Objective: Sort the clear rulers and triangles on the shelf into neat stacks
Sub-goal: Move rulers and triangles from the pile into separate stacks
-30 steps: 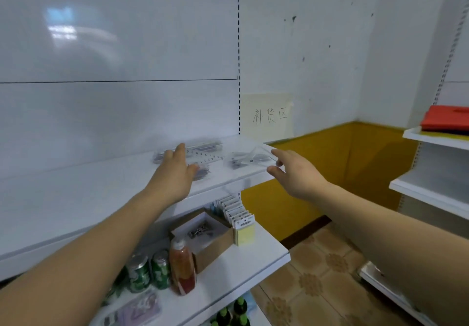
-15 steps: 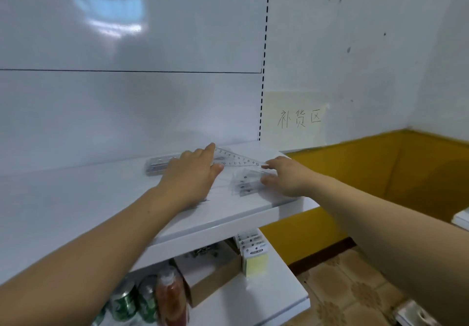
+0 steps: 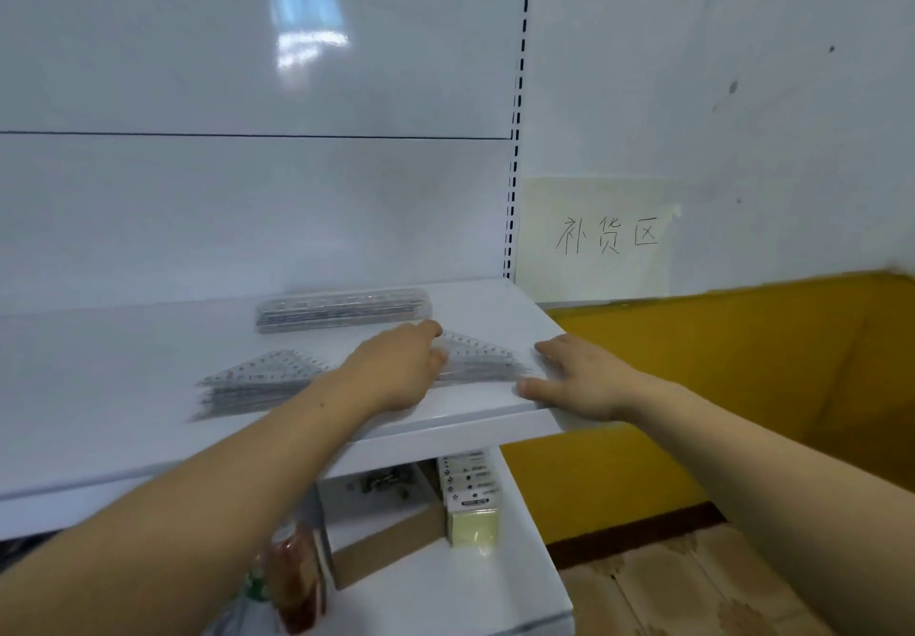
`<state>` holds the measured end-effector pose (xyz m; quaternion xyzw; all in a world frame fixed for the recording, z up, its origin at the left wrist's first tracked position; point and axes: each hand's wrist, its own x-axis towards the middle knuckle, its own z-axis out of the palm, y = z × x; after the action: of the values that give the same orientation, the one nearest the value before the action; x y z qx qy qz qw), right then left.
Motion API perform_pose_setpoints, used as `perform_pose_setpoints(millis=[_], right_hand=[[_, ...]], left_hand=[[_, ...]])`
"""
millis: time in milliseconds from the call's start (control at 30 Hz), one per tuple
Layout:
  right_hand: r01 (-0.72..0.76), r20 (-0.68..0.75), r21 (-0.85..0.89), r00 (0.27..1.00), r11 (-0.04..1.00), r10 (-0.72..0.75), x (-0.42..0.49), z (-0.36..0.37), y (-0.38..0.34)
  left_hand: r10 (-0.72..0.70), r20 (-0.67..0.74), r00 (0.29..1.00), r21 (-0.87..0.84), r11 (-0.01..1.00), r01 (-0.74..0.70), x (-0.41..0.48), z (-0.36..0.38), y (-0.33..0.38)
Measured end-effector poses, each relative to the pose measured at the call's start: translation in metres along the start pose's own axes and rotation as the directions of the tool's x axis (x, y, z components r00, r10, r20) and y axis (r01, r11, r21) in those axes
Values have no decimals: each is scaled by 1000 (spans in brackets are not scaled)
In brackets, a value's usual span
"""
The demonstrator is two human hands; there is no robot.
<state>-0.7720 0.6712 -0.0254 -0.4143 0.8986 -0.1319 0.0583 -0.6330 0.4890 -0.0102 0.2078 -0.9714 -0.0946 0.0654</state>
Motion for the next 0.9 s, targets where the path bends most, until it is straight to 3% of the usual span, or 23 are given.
perform_pose_setpoints(millis=[267, 533, 900], right_hand=[[105, -13, -11, 994, 994, -105, 0, -4, 5], [262, -49, 17, 964, 965, -261, 17, -28, -42], [446, 71, -80, 895, 892, -441, 49, 2, -222]], left_hand=[[-102, -37, 994, -79, 992, 99, -8, -2, 16], [-160, -46, 986, 15, 987, 161, -37, -25, 6], [-364, -80, 928, -10, 931, 365, -155, -72, -144]])
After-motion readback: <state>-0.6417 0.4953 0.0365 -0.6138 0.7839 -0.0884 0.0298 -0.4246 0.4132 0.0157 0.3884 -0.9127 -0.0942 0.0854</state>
